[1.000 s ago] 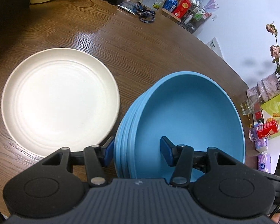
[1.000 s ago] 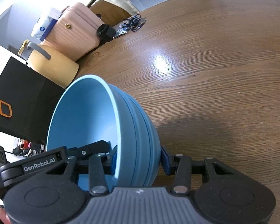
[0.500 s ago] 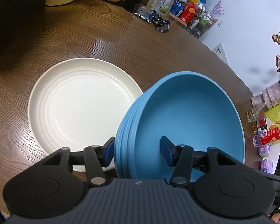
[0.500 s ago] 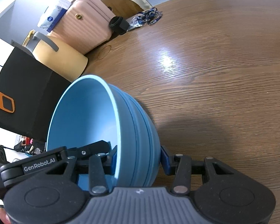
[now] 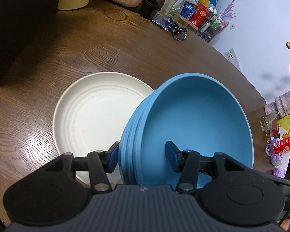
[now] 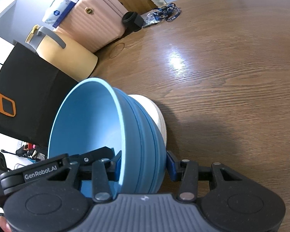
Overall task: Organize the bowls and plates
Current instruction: 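Carry the bowl stack with both tools over the cream plate stack, then lower the bowl stack onto the cream plates with both tools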
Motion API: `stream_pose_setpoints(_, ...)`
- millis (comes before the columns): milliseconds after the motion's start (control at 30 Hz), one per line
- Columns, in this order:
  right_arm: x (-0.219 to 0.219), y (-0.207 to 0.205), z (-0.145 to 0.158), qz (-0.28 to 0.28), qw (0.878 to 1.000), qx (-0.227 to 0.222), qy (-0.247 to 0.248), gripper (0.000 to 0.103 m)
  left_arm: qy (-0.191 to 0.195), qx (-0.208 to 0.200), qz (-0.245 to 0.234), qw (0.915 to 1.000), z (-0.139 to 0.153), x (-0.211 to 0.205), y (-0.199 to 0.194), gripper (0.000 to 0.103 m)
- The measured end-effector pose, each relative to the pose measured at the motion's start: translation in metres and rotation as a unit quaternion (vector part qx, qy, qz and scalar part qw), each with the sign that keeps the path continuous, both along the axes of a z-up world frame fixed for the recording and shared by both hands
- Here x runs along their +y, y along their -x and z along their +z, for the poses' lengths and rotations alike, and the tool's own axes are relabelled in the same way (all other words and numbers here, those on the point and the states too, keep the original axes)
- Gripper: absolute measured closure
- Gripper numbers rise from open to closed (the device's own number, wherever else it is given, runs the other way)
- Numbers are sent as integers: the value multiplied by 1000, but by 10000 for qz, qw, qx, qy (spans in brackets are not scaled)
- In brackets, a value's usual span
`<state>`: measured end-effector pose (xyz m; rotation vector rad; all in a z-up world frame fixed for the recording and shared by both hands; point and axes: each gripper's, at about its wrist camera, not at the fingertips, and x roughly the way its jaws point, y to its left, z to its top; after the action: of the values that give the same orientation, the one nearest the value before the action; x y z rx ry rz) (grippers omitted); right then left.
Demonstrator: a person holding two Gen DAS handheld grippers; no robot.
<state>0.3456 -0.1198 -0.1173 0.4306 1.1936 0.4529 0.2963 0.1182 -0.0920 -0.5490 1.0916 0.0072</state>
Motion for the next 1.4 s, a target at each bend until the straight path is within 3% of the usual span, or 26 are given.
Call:
stream_pose_setpoints(867,45,-23,-21,-155,9995,266,-114,59,-148,257,-159,9994,-11,45,-14,52)
stream_pose_setpoints(1400,46,-24,-32,-377,9985,397,-35,62,-146,398,-327,9986,-21,51,-23,57)
